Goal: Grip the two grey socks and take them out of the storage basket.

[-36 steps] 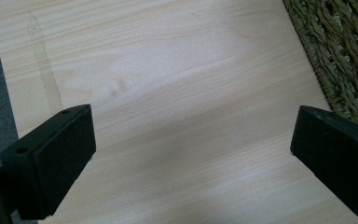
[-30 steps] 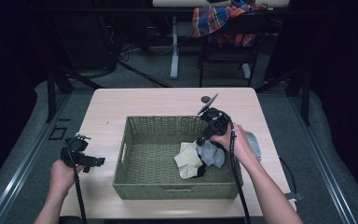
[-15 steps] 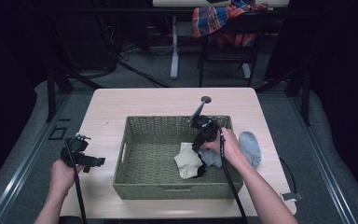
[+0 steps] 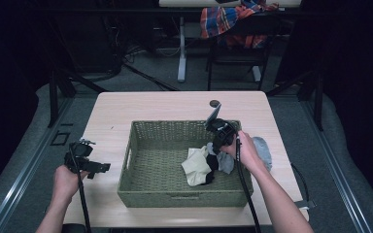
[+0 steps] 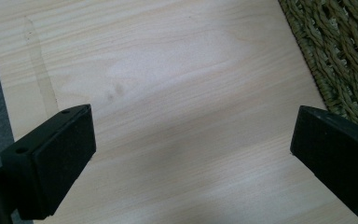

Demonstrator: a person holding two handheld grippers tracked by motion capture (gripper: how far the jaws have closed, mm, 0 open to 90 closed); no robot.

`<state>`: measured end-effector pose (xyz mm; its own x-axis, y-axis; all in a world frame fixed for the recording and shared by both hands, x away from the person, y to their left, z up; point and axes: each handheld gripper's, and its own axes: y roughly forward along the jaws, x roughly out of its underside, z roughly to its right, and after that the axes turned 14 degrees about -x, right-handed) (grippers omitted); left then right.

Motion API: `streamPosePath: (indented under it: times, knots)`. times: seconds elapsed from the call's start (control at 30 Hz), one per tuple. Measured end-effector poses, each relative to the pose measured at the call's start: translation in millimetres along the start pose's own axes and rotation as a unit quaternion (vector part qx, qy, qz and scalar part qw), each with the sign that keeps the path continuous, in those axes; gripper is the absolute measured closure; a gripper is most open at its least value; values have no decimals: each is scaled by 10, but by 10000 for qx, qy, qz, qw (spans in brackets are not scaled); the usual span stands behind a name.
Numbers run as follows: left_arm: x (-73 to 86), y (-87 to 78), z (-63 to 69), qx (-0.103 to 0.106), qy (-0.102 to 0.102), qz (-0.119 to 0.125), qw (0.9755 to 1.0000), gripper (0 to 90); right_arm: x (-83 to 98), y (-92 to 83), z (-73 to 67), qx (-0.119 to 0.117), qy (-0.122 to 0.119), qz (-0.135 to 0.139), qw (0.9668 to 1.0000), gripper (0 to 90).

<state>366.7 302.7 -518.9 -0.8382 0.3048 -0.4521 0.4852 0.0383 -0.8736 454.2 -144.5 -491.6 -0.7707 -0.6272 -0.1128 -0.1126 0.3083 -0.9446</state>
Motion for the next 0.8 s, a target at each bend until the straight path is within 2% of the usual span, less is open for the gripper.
streamPosePath:
  times: [0.1, 0.27, 0.3, 0.33, 0.47, 0.63, 0.8]
  knots:
    - [-1, 6, 6, -12, -19, 14, 10000, 1, 29, -60, 15, -49, -28, 7, 10000, 837]
    - [16, -2, -19, -24, -39, -2, 10000, 1, 80, -235, -19, -115, 2, 181, 9998, 840]
    - [20, -2, -17, -27, -60, 14, 10000, 1, 85, -268, -22, -110, -61, 185, 9997, 840]
    - [21, -4, -20, -29, -48, 12, 10000, 1, 96, -306, -43, -144, 13, 240, 9996, 841]
    - [22, -8, -20, -16, -46, 1, 10000, 1, 147, -476, -67, -152, -97, 525, 9985, 844]
    - [20, -10, -15, -16, -36, -5, 10000, 1, 219, -669, -105, -291, -60, 793, 9964, 846]
    - [21, -7, -12, -16, -26, -20, 10000, 1, 271, -813, -123, -324, -133, 926, 9951, 847]
